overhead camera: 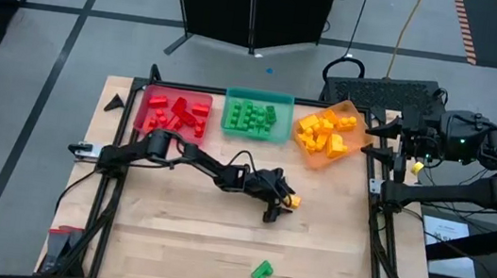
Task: Sort blocks
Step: Put the yellow game piece into the orange bin
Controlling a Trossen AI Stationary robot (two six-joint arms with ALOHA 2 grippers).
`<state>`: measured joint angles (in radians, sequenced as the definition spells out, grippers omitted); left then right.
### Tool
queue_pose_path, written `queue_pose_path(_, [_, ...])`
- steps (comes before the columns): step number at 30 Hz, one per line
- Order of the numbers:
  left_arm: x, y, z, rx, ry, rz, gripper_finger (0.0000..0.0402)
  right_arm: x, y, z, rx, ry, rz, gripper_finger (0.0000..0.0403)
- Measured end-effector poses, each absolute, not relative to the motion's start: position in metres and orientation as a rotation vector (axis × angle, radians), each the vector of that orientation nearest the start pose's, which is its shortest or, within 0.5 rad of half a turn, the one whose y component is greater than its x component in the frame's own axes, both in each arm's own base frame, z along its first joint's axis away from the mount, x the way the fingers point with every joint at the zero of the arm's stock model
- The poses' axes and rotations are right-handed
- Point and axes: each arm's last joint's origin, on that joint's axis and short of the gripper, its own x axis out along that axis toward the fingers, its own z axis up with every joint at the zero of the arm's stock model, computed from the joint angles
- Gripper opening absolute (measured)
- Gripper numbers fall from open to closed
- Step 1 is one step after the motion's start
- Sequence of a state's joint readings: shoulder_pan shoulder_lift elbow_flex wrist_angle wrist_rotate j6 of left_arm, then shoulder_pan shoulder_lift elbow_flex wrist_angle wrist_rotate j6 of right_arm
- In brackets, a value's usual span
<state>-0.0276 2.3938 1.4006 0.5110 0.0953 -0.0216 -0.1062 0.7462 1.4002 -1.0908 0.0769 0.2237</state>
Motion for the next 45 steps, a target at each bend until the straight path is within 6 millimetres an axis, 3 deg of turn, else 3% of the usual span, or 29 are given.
queue_pose_path(3, [0.484, -0.015, 0.066, -0.076, 0.464, -0.084, 0.0268, 0.071, -0.010, 0.439, 0.226, 0.416, -0.229, 0.0258])
queue_pose_path(9, [0.489, -0.014, 0.071, -0.188, 0.428, -0.036, 0.0128, 0.071, -0.010, 0.439, 0.226, 0.415, -0.229, 0.0258])
queue_pose_path(15, [0.497, -0.015, 0.087, -0.312, 0.391, -0.043, 0.0129, 0.071, -0.010, 0.439, 0.226, 0.415, -0.229, 0.0258])
queue_pose_path(20, [0.508, -0.013, 0.140, -0.332, 0.248, -0.028, 0.0129, 0.071, -0.010, 0.439, 0.226, 0.414, -0.229, 0.0258])
queue_pose_path(23, [0.513, 0.001, 0.173, -0.262, 0.158, 0.063, 0.0129, 0.071, -0.010, 0.439, 0.226, 0.412, -0.229, 0.0258])
queue_pose_path(28, [0.522, 0.039, 0.203, -0.150, 0.110, 0.237, 0.0129, 0.072, -0.010, 0.440, 0.219, 0.397, -0.226, 0.0258])
queue_pose_path(35, [0.523, 0.092, 0.209, -0.176, 0.139, 0.335, 0.0129, 0.072, -0.010, 0.440, 0.198, 0.401, -0.223, 0.0258])
queue_pose_path(41, [0.526, 0.110, 0.195, -0.232, 0.145, 0.364, 0.0129, 0.072, -0.010, 0.440, 0.148, 0.405, -0.221, 0.0258])
queue_pose_path(45, [0.540, 0.112, 0.189, -0.283, 0.123, 0.353, 0.0129, 0.072, -0.010, 0.440, 0.143, 0.406, -0.220, 0.0258])
